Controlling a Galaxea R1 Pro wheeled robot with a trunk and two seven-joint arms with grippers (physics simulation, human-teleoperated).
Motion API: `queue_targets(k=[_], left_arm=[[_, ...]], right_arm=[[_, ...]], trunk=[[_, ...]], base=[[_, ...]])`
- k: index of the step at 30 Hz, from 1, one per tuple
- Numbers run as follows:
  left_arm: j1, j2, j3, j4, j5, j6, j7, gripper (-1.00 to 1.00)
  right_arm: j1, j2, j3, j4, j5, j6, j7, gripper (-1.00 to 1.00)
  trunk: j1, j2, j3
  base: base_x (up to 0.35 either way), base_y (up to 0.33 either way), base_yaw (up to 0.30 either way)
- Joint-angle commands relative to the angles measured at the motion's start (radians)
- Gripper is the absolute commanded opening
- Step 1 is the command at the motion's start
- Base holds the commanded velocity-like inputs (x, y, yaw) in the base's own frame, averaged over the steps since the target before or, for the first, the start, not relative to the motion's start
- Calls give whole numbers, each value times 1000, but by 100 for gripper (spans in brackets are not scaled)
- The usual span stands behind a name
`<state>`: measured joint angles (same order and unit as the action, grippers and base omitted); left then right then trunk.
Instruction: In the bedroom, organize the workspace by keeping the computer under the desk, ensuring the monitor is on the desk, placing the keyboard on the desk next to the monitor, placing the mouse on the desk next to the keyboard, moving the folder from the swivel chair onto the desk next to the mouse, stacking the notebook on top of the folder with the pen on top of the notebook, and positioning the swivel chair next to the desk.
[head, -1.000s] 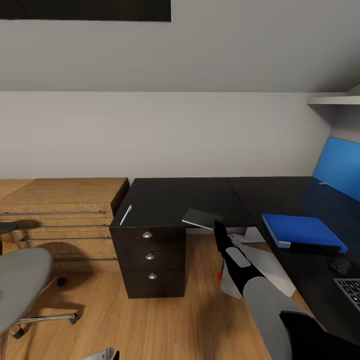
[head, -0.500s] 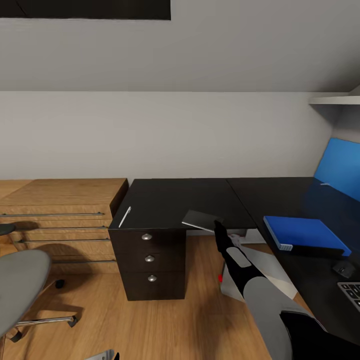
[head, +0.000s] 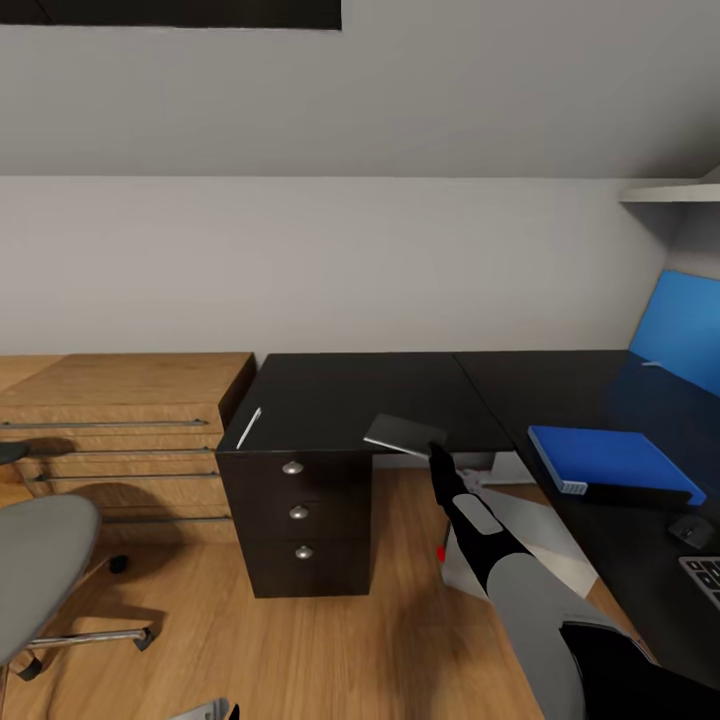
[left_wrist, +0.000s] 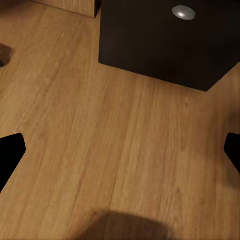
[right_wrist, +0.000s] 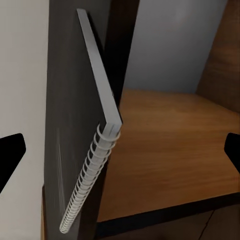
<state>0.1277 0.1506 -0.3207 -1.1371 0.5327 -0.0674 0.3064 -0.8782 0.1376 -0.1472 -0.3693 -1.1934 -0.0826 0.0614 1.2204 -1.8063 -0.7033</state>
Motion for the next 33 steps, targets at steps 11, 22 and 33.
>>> queue_targets(k=[11, 22, 33], left_arm=[[0, 2, -19, 2, 10, -5, 5, 100], [0, 4, -29, 4, 10, -6, 5, 100], [0, 4, -29, 14, 10, -7, 6, 100]], right_arm=[[-1, 1, -2, -1, -11, -2, 9, 100], [-1, 4, -2, 2, -12, -1, 9, 100], [-1, 4, -2, 3, -12, -3, 11, 100]], trunk=[[12, -22, -10], [12, -22, -10], [12, -22, -10]], base=[[0, 0, 0], [44, 7, 0], [81, 9, 0]])
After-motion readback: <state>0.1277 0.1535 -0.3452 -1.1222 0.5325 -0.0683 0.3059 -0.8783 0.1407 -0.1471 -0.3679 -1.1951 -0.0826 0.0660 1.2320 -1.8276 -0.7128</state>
